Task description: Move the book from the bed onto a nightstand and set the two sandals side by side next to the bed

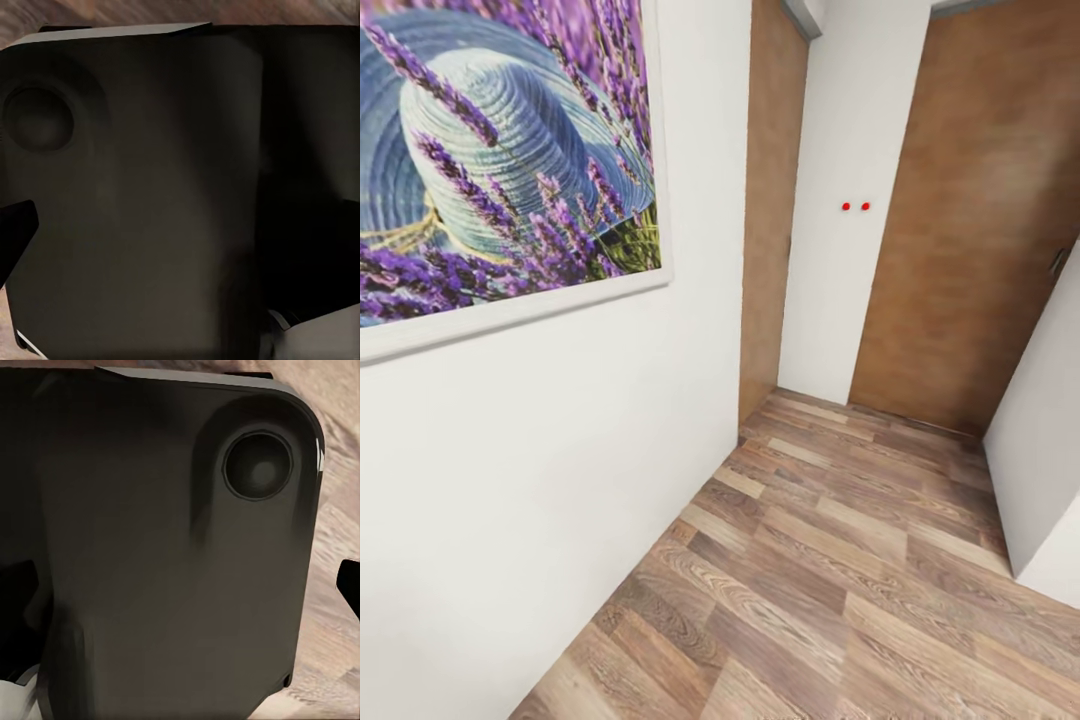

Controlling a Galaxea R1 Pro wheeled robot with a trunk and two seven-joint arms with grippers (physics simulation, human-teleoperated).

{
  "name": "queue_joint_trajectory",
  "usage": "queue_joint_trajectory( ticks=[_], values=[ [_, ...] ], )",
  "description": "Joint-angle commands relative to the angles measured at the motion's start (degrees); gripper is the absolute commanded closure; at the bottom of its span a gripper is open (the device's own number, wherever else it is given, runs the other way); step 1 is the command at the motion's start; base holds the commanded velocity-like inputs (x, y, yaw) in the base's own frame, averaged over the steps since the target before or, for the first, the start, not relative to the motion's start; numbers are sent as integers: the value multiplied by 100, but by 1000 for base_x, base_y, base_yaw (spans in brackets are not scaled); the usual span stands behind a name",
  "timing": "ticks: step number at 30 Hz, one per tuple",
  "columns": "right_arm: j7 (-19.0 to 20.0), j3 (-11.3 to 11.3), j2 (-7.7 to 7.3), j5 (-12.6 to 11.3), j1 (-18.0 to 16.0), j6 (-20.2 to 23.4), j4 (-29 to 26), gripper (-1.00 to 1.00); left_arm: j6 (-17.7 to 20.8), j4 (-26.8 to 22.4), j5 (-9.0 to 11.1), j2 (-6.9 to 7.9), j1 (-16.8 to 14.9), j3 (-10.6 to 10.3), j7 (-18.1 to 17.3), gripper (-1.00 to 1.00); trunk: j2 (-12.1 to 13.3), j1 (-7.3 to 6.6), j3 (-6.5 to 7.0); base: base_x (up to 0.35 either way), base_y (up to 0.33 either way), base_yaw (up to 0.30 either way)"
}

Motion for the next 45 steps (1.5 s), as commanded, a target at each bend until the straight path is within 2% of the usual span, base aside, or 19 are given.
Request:
queue_joint_trajectory(
  ticks=[1,33,45],
  values=[
    [5,1,0,4,-1,-13,-1,-100,-19,4,-1,1,-2,-3,-11,-100,-3,0,-5,0,0,-285],
    [5,-13,0,-3,-1,-13,-9,-100,1,29,27,58,6,31,1,-100,-3,0,-5,0,0,-283],
    [5,-19,-1,-9,-1,-13,-10,-100,2,30,9,169,6,29,29,-100,-3,0,-5,0,0,-264]
  ],
)
